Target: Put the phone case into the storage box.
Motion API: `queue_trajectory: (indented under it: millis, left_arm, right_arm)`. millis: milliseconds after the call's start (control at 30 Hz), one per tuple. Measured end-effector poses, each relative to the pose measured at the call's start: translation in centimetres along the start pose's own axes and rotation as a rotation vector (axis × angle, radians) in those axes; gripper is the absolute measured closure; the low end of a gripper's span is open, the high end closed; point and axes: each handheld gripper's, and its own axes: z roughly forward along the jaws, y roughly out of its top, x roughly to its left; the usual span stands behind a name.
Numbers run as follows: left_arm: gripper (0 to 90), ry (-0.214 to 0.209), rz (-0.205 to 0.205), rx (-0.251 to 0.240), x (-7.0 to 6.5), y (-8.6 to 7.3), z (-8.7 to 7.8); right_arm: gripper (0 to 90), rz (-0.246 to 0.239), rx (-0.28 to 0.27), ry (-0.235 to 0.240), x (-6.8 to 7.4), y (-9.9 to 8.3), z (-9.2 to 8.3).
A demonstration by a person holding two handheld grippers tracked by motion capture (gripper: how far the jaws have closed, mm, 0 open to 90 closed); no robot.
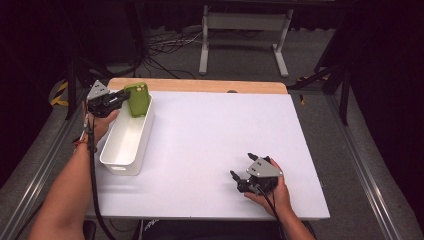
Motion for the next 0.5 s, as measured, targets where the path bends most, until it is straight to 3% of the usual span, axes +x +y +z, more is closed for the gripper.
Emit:
queue_trajectory:
  millis: [33, 100, 233, 300, 500]
  left_arm:
    - [76.9, 0.036, 0.014, 0.016, 0.0, 0.0, 0.2]
    - [76.0, 0.041, 0.016, 0.021, 0.1, 0.0, 0.3]
    - [75.2, 0.092, 0.049, 0.057, -0.1, 0.0, 0.9]
    - [72.5, 0.113, 0.041, 0.064, -0.1, 0.1, 1.0]
    - [70.1, 0.124, 0.024, 0.069, 0.1, 0.1, 1.2]
  right_arm:
    - [19.6, -0.001, 0.002, 0.001, 0.1, 0.0, 0.0]
    - [19.6, -0.004, 0.003, 0.001, 0.1, 0.0, 0.0]
    - [19.6, -0.008, 0.008, 0.007, 0.1, -0.1, 0.1]
    - [19.7, -0.010, 0.012, 0.012, 0.1, -0.1, 0.2]
    - [19.7, -0.021, 0.019, 0.021, 0.1, -0.1, 0.2]
